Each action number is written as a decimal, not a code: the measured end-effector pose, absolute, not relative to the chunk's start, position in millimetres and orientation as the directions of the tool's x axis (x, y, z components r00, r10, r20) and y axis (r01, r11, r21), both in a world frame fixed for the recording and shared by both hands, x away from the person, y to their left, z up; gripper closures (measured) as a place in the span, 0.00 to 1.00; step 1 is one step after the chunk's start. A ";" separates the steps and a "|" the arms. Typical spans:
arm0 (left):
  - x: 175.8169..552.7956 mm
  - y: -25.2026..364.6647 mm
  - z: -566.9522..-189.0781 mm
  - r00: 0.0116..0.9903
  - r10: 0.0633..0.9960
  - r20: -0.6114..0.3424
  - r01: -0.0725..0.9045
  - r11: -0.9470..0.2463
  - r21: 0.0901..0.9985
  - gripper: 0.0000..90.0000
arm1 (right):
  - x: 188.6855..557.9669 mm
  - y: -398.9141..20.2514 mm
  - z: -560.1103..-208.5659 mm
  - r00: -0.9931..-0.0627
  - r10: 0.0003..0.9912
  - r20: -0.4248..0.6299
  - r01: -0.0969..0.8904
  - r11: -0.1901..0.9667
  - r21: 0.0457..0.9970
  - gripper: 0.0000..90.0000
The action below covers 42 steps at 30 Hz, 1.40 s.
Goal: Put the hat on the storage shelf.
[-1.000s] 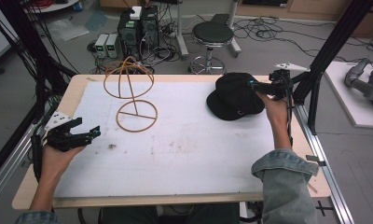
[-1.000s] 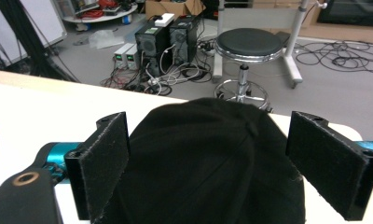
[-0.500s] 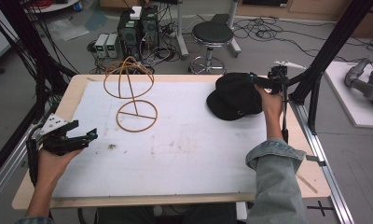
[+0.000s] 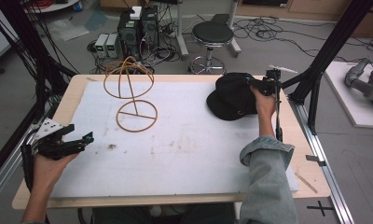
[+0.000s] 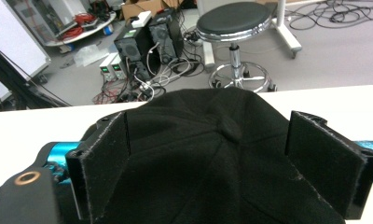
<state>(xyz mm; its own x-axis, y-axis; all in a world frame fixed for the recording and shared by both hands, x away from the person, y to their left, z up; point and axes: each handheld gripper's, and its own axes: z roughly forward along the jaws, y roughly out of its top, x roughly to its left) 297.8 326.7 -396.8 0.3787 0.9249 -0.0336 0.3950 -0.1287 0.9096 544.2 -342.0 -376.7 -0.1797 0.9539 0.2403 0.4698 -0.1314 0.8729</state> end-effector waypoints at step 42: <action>298.5 326.8 -393.8 0.384 0.923 -0.036 0.385 -0.124 0.914 0.23 | 545.6 -325.2 -385.0 -0.198 0.964 0.178 0.535 -0.046 0.844 0.91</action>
